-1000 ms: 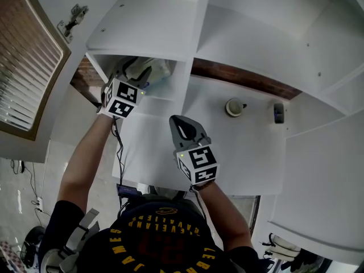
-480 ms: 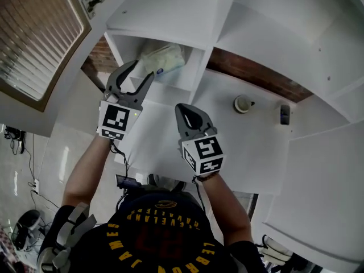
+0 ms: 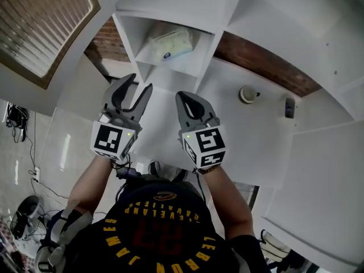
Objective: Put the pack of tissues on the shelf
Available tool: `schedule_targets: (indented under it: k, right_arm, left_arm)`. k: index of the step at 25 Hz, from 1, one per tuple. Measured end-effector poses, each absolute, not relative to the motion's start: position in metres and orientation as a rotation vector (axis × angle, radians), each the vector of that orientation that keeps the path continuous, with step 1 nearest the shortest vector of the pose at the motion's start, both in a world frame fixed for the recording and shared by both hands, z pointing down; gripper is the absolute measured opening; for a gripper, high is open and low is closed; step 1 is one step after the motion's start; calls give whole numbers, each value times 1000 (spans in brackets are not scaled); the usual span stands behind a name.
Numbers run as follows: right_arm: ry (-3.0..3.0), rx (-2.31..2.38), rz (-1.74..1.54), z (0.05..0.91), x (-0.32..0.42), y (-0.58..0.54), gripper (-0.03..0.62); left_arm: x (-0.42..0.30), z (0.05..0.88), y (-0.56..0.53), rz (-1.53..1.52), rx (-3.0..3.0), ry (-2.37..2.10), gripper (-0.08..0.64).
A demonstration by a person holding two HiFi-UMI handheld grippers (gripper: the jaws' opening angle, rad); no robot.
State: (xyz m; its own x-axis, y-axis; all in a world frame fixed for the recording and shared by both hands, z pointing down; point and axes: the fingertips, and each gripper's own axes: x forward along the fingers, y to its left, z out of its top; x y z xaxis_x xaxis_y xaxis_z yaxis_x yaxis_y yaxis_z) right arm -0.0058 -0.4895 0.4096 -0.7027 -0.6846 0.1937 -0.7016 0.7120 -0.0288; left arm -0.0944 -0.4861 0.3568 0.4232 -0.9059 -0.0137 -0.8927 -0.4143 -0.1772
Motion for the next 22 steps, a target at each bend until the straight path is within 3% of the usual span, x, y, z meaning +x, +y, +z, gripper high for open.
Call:
schedule_targets:
  k: [7, 16, 22]
  right_arm:
    - [-2763, 1229, 12, 387, 3, -469, -5]
    - [-2812, 1211, -191, 356, -3, -416, -5]
    - [-2804, 1181, -233, 350, 2, -398, -5]
  left_arm:
    - [-95, 362, -443, -27, -2599, 1653, 178]
    - [-87, 368, -400, 25, -2704, 1561, 5]
    - [-92, 360, -387, 8, -2692, 1539, 3]
